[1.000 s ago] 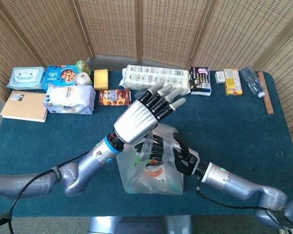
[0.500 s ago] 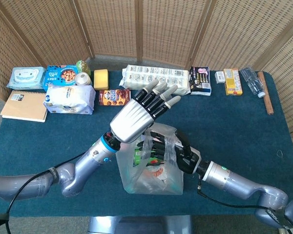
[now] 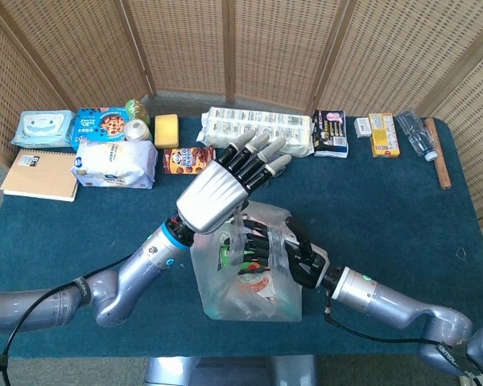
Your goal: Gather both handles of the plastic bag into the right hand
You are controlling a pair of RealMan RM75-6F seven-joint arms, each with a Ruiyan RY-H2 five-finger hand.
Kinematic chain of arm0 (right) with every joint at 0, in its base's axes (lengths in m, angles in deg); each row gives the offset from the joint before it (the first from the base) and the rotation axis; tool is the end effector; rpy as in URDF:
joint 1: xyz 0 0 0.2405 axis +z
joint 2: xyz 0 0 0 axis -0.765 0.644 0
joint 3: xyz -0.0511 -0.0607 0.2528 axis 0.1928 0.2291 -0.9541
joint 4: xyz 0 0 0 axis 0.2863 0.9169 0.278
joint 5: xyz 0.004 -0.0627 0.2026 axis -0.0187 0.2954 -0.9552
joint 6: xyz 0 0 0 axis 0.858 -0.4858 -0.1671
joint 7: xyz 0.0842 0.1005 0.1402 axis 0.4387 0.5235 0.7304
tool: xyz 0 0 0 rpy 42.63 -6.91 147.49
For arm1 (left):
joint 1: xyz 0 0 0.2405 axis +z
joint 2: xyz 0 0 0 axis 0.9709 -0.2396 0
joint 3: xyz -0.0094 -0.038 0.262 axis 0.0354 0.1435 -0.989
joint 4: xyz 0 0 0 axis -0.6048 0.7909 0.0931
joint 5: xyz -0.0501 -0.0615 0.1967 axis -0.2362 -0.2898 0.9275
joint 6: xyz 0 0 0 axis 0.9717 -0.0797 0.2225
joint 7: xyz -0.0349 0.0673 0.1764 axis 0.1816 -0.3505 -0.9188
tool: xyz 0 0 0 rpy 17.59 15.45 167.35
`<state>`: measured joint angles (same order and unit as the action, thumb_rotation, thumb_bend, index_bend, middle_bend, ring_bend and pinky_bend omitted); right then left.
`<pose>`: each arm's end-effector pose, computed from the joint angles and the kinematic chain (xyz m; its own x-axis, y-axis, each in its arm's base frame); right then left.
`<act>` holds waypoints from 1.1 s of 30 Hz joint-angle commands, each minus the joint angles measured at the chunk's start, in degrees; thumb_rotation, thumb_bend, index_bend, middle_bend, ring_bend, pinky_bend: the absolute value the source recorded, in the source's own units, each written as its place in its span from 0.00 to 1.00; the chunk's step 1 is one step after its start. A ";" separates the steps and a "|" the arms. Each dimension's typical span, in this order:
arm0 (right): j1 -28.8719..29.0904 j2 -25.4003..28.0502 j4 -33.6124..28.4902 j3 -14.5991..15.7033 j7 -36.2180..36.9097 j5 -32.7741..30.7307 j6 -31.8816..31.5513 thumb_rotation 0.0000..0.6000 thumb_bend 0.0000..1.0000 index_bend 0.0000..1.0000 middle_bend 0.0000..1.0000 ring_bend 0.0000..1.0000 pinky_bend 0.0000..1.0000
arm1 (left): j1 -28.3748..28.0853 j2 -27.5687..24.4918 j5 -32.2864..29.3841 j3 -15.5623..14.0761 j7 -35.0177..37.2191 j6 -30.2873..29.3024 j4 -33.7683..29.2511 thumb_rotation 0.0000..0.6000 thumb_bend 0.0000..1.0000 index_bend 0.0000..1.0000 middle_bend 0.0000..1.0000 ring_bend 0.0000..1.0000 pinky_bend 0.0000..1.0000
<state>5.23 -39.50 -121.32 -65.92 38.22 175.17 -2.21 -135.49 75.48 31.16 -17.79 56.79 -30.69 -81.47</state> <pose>-0.0351 -0.3136 0.0714 -0.6932 -0.6782 -0.2439 -0.2657 0.5551 -0.7882 0.0884 0.3759 0.0676 0.2345 -0.3026 0.9238 0.5351 -0.7532 -0.3825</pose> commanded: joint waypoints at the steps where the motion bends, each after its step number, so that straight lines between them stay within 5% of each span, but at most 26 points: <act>1: 0.21 -0.13 -0.22 -0.01 -0.16 0.03 0.24 0.19 0.14 0.10 0.24 0.19 0.22 | -0.49 0.71 0.05 0.26 0.04 -0.06 0.55 1.00 0.00 0.00 0.02 0.00 0.08; 33: -0.70 -1.06 -1.18 -2.14 -3.92 -4.74 1.85 0.19 0.14 0.09 0.20 0.13 0.09 | -1.39 1.78 -0.20 0.29 0.40 -0.38 0.43 1.00 0.00 0.00 0.02 0.00 0.08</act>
<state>4.65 -40.48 -122.42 -67.86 35.11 170.95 -0.69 -136.89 77.29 30.96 -17.50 57.19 -31.05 -81.01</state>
